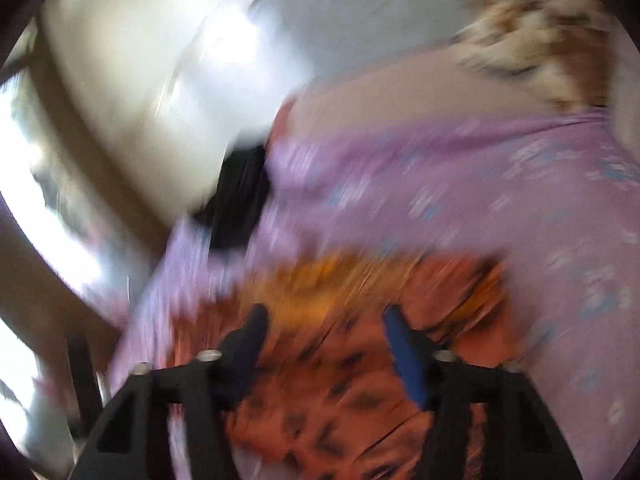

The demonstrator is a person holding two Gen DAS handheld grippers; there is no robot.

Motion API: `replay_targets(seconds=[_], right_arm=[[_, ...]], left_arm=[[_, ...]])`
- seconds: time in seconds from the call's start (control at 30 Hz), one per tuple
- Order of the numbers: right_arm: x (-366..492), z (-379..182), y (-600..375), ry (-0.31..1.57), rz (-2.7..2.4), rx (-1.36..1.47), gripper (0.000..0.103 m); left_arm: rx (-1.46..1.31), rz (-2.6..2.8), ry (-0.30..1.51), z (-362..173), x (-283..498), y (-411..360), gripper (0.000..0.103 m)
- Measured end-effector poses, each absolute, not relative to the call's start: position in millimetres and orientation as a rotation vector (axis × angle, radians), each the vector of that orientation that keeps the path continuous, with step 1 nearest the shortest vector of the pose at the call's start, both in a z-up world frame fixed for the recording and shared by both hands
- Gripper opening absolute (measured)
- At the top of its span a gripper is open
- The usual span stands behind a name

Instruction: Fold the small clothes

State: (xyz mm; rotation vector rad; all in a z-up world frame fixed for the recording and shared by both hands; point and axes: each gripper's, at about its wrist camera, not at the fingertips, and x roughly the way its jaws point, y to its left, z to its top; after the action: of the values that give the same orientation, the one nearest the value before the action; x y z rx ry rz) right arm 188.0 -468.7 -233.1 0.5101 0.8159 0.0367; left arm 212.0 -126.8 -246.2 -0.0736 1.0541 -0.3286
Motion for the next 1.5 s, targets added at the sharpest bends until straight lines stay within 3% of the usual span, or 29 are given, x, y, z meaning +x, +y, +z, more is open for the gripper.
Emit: replay_targets(seconds=[0.2,0.47,0.6,0.7,0.9,1.1,1.5], right_arm=[[262,-288,-407,1.052,0.059,0.383,0.038],[360,-309,-458,1.009,-0.159,0.55,0.037],[333,-284,-488,0.839,-0.195,0.634,0.038],[292,-270,-497,0.811,-0.231,0.568,0.039],[207,-276,-507,0.892,-0.309,0.523,0.039],[191,-307,-498,1.023,-0.307,0.518,0.04],[176,-267,-470,0.897,-0.13,0.536,0.041]], left_arm=[[-0.047,-0.341,1.067,-252,220,-120,0.078],[0.025,-0.297,0.972,-254,260,-130,0.078],[-0.02,-0.248,1.015,-264,282,-117,0.078],[-0.046,-0.23,1.031,-262,279,-114,0.078],[0.179,-0.171,1.001,-271,270,-135,0.081],[0.211,-0.125,0.981,-276,265,-135,0.085],[0.255,-0.351,0.787,-228,192,-187,0.084]])
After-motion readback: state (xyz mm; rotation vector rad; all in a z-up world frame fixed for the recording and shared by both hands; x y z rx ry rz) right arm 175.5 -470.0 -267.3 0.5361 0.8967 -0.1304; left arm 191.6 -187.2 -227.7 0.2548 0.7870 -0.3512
